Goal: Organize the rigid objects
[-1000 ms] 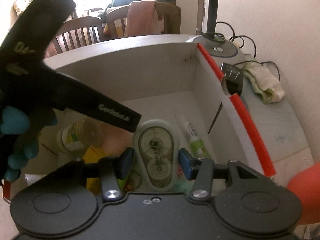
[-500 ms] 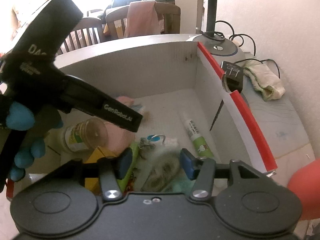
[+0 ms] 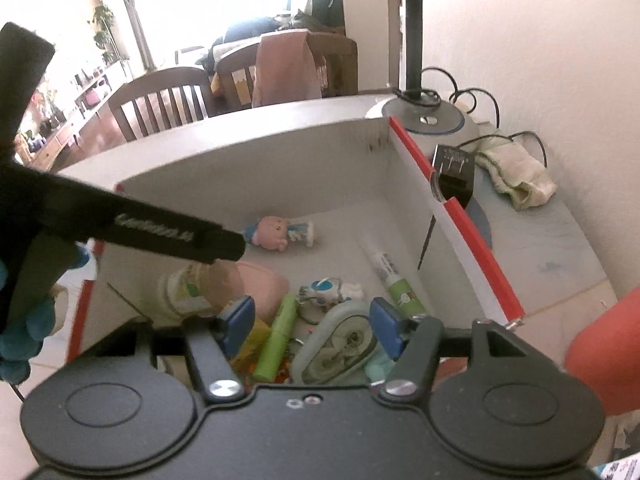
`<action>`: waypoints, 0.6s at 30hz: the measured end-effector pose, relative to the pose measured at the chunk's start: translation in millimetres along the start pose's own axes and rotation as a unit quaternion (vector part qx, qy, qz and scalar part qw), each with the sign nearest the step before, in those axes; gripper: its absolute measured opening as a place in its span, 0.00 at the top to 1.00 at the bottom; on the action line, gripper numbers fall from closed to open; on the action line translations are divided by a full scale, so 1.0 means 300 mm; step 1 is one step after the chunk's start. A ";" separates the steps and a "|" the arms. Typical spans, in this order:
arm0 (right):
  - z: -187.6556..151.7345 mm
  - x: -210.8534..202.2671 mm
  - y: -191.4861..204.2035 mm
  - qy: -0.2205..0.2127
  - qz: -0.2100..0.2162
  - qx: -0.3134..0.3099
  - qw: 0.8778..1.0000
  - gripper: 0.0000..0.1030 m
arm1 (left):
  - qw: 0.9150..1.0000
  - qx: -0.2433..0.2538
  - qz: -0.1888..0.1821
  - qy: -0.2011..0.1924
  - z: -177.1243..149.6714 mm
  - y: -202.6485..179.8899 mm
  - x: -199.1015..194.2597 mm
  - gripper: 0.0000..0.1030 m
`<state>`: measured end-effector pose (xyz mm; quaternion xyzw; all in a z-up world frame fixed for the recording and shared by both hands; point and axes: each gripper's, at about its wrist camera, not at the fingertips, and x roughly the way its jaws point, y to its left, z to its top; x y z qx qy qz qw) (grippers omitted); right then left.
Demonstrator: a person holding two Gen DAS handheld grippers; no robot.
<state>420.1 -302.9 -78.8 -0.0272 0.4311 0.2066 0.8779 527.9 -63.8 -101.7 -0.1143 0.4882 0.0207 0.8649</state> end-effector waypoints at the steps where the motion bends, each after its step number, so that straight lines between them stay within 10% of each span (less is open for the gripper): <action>1: -0.001 -0.014 0.006 -0.005 0.002 -0.001 1.000 0.37 | 1.000 0.000 -0.003 -0.006 -0.010 0.002 -0.022 0.24; 18: -0.053 -0.217 0.113 -0.058 0.014 0.011 0.998 0.22 | 0.996 0.008 -0.042 -0.083 -0.183 0.065 -0.328 0.24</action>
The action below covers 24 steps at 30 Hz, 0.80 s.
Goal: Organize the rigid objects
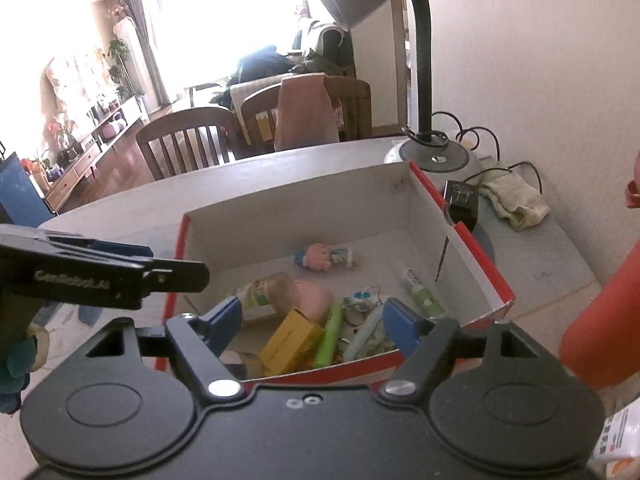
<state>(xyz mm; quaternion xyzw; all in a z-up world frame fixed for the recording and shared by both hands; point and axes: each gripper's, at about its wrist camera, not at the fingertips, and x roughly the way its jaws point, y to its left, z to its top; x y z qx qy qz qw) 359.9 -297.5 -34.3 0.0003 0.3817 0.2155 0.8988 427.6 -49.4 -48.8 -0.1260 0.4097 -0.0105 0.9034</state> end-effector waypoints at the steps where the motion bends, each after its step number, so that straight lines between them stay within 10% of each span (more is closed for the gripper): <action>1: -0.003 -0.013 0.008 -0.005 0.000 0.000 1.000 0.22 | 1.000 0.002 0.000 -0.005 -0.008 0.003 -0.019 0.24; 24: -0.114 -0.256 0.082 -0.091 0.024 0.048 0.994 0.00 | 0.998 0.022 -0.012 -0.054 -0.172 0.020 -0.251 0.01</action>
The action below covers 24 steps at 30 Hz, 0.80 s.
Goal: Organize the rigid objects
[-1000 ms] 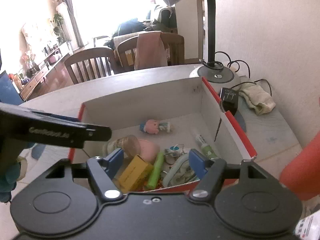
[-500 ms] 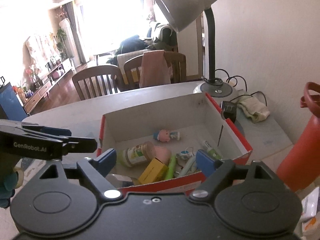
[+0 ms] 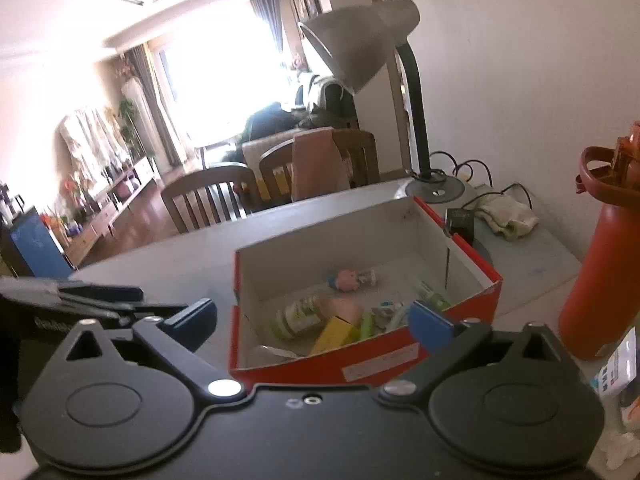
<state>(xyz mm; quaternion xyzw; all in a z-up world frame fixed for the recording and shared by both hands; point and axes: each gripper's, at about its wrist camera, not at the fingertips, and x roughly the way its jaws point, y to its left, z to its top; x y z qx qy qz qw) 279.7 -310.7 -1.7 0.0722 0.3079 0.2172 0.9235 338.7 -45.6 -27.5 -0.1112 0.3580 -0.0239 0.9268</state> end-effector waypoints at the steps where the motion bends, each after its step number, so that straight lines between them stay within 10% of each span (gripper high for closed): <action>1: -0.001 -0.006 0.004 -0.003 0.002 0.003 1.000 0.00 | 1.000 0.002 -0.001 0.000 -0.006 -0.001 -0.004 0.01; 24: -0.074 -0.074 0.026 -0.009 -0.010 0.030 0.999 0.00 | 1.000 0.022 -0.011 -0.005 -0.068 -0.036 -0.052 0.01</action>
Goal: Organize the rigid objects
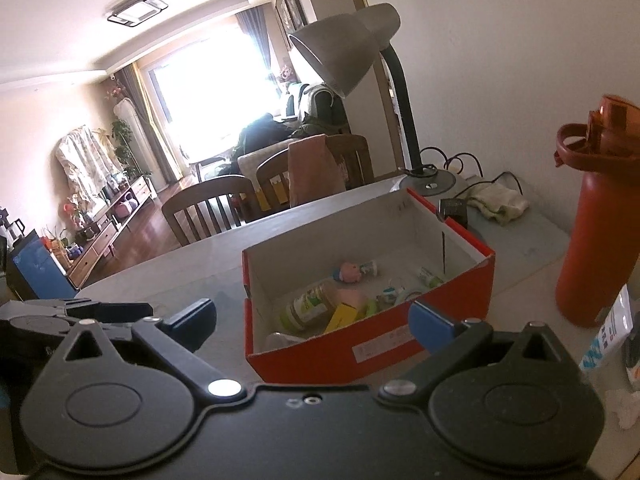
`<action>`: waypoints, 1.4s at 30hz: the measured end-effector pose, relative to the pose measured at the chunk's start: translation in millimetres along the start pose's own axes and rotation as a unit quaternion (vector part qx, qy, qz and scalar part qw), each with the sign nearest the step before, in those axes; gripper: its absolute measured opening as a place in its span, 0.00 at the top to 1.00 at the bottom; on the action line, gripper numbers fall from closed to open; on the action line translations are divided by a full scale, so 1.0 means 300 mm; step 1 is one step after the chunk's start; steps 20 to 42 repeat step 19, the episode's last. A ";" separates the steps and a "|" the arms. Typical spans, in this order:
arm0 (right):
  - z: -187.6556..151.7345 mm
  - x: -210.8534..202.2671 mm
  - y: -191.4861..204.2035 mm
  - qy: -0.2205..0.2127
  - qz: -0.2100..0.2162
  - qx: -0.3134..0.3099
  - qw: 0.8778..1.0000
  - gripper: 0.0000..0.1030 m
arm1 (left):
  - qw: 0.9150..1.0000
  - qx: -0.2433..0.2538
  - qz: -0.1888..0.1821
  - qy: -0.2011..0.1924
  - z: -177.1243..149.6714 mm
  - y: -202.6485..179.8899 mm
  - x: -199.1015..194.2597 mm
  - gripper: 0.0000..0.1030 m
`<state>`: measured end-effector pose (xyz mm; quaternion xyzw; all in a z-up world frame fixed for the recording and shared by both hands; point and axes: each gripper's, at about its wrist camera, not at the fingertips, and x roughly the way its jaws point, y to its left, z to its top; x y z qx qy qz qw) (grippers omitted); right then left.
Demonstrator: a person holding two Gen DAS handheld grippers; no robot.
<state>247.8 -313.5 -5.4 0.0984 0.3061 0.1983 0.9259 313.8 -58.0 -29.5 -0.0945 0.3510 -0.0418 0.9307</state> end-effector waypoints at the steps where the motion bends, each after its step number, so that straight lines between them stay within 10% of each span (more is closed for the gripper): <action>1: -0.004 0.000 -0.001 0.001 0.000 0.000 1.000 0.00 | 1.000 0.000 -0.001 0.000 0.000 -0.001 0.001 0.01; 42: -0.017 0.011 0.005 0.011 0.000 0.002 1.000 0.00 | 1.000 -0.003 0.008 0.006 -0.018 0.014 0.008 0.01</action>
